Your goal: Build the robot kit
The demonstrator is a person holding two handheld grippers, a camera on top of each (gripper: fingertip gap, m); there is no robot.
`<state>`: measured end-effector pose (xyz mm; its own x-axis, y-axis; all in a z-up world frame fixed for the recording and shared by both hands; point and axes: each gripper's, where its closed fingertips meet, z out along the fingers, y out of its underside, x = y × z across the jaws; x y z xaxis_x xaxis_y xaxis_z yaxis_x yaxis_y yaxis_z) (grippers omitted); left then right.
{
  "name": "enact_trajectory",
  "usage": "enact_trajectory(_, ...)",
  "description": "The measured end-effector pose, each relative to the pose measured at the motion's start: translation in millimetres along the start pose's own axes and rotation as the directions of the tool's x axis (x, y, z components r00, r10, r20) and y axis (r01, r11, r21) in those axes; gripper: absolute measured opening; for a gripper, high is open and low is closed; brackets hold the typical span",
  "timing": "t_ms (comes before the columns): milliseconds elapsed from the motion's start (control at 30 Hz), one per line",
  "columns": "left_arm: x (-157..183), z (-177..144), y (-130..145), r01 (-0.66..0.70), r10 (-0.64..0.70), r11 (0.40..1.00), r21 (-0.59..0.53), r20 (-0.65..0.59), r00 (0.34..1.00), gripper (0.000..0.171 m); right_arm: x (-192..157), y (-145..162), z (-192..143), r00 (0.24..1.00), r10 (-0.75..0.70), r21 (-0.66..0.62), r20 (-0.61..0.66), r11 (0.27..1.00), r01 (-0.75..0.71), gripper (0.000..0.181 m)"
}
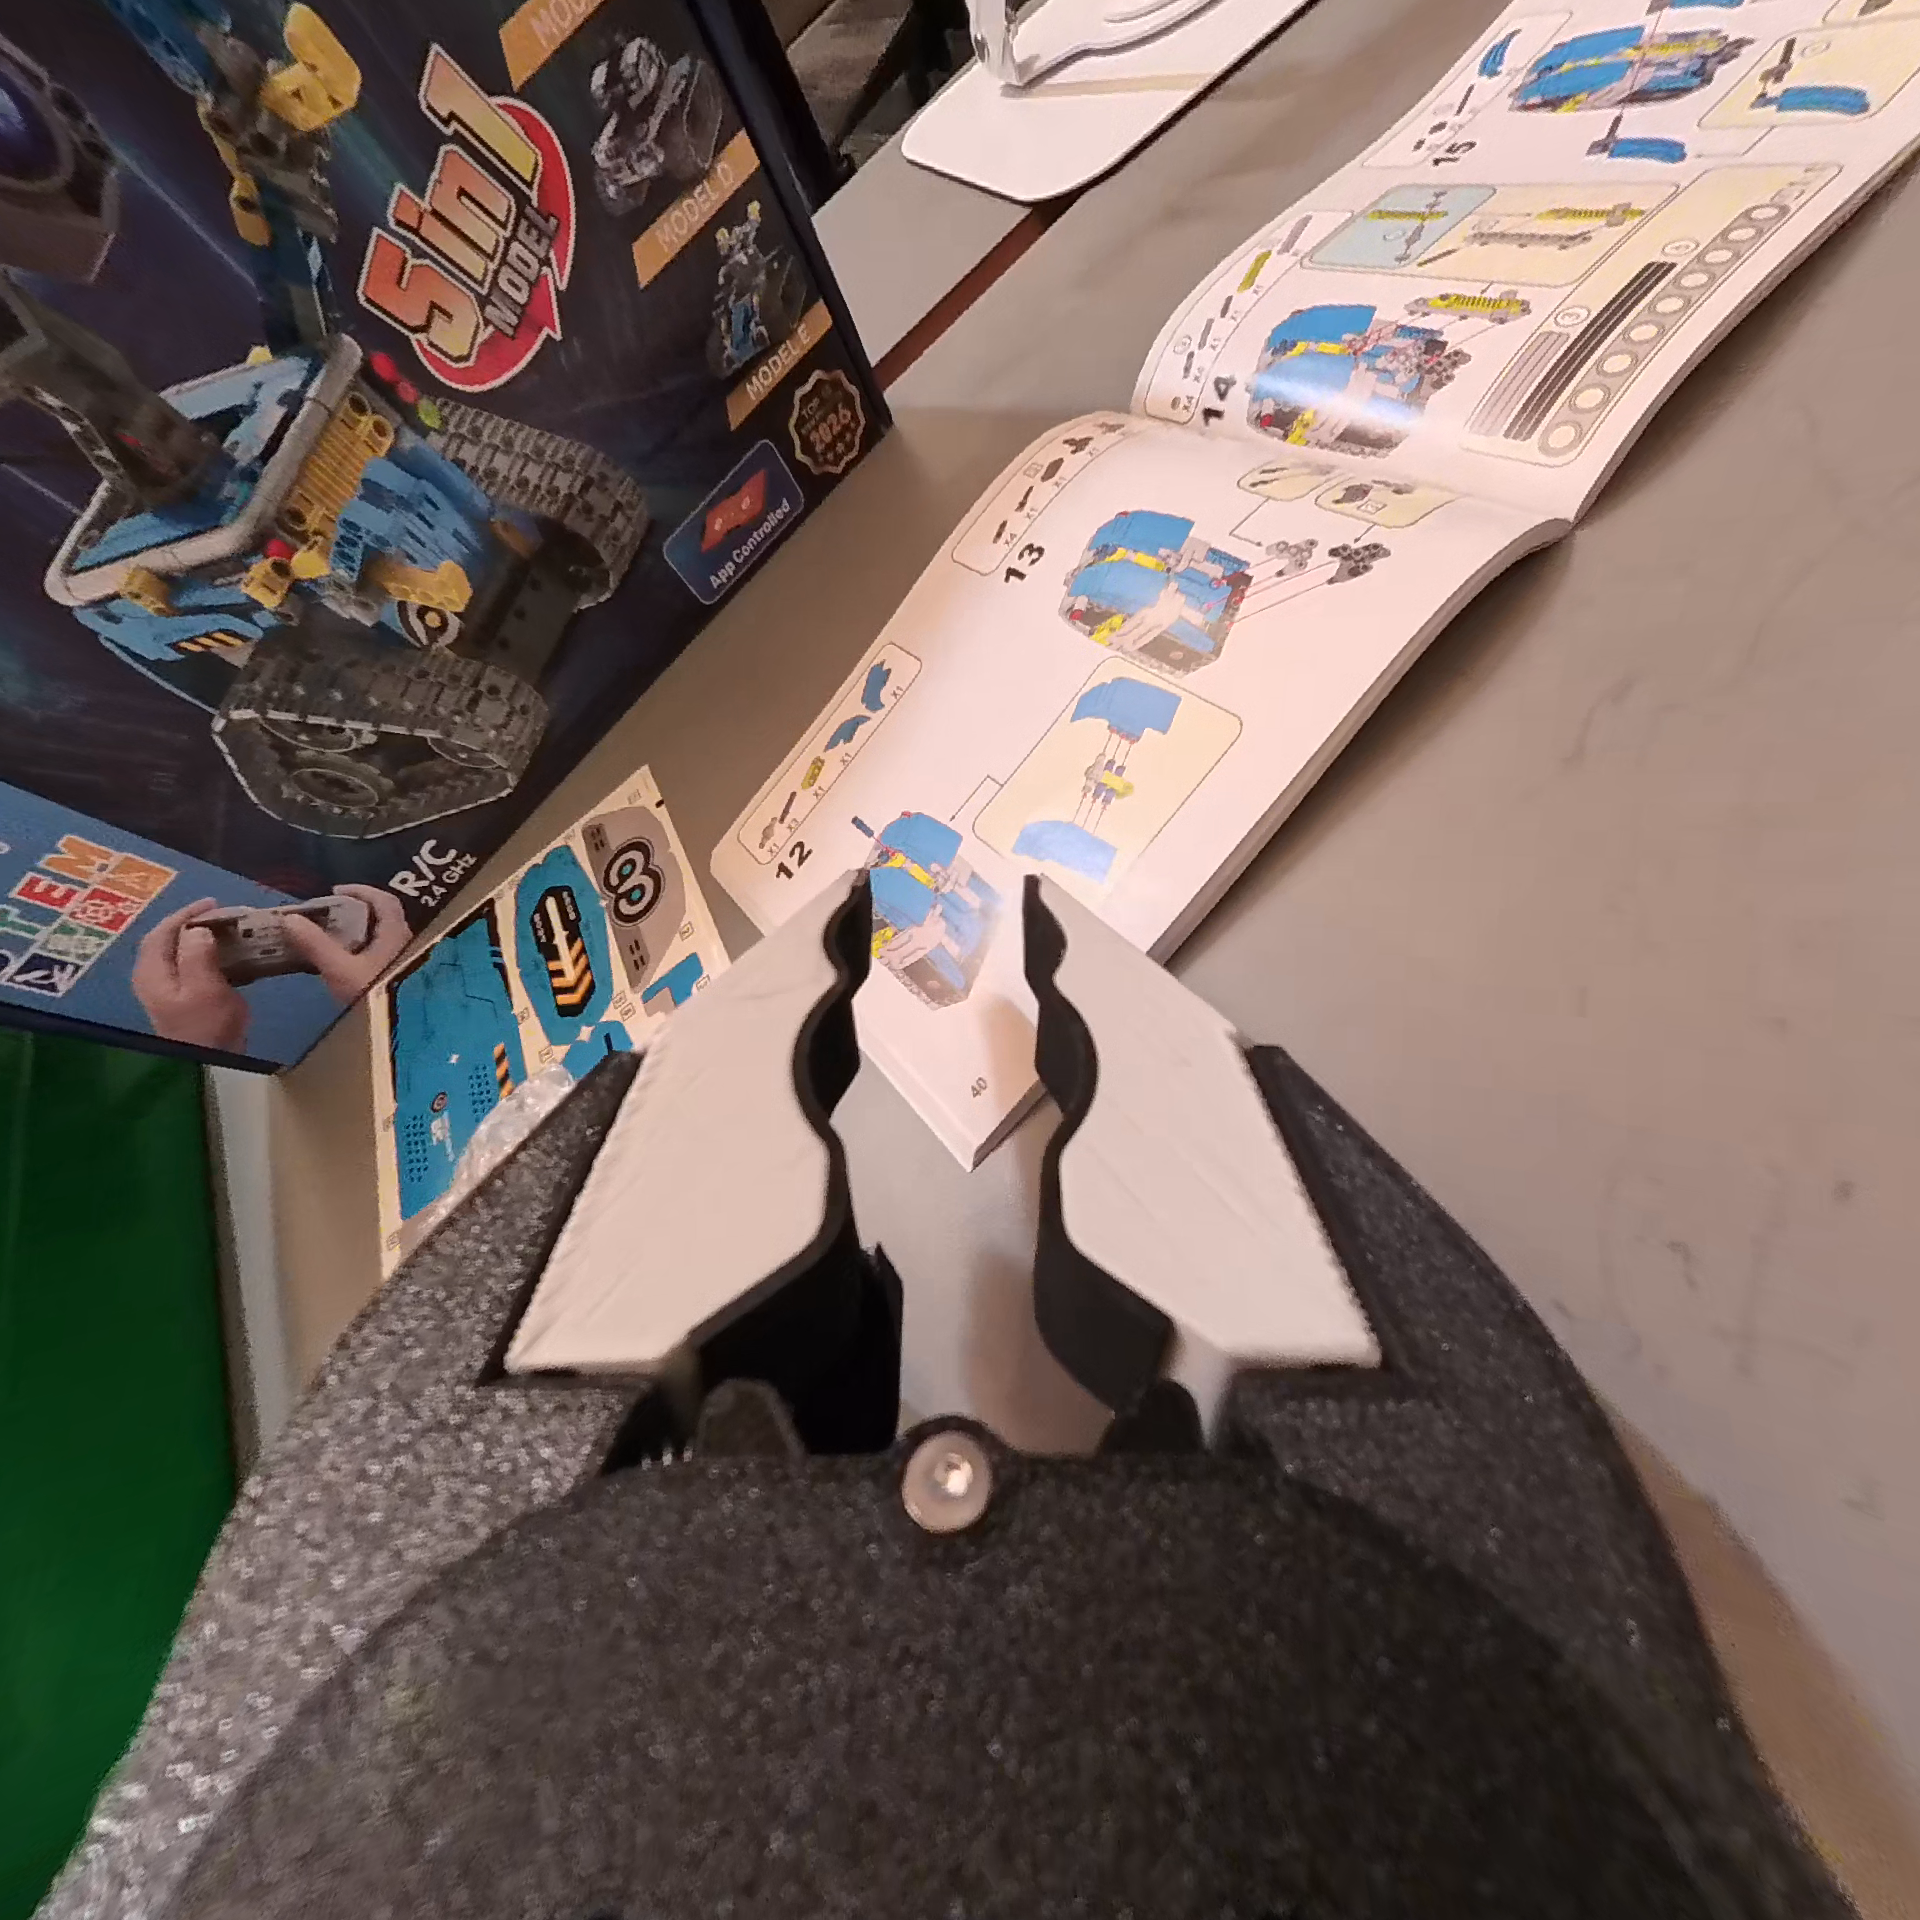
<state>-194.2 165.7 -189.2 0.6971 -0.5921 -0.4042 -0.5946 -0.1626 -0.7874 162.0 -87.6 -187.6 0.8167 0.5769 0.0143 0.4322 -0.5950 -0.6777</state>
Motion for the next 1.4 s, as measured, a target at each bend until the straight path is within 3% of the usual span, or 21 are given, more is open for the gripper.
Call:
enact_trajectory(67, 1.2, -0.2, -0.4, -0.015, 0.015, 1.000, 0.002, 0.003, 1.000, 0.029, 6.4, -1.6, 0.6, 0.995, -0.063, -0.019, -0.078, 0.998, 0.061, 0.029)
enact_trajectory(200, 3.7, -0.8, -1.8, -0.043, 0.043, 0.999, 0.009, 0.008, 0.999, 0.029, -0.8, -12.6, 16.4, 0.993, -0.108, -0.009, -0.042, 0.994, 0.108, 0.024)
enact_trajectory(433, 4.1, -1.7, -4.1, -0.053, 0.052, 0.998, 0.025, 0.015, 0.999, 0.029, 8.0, 10.7, 31.1, 0.997, -0.074, -0.096, -0.003, 0.993, 0.073, 0.019)
enact_trajectory(667, 4.9, -1.8, -4.8, -0.062, 0.061, 0.998, 0.028, 0.017, 0.998, 0.029, 4.8, 12.6, 34.8, 0.998, -0.062, -0.117, 0.018, 0.991, 0.064, 0.006)
enact_trajectory(1100, -12.8, 1.1, 5.3, 0.065, -0.065, 0.998, -0.023, 0.035, 0.997, 0.029, 5.0, 13.6, 32.8, 0.996, -0.089, -0.195, 0.010, 0.977, 0.089, 0.004)
enact_trajectory(1267, -11.7, 1.8, 6.2, 0.058, -0.057, 0.998, -0.030, 0.031, 0.998, 0.029, -6.8, -20.4, 28.4, 0.998, -0.057, -0.072, 0.021, 0.996, 0.058, 0.004)
enact_trajectory(1400, -10.4, 2.1, 6.3, 0.049, -0.048, 0.998, -0.033, 0.028, 0.998, 0.029, -7.2, -42.2, 50.7, 0.999, 0.021, -0.053, -0.038, 0.998, -0.023, 0.005)
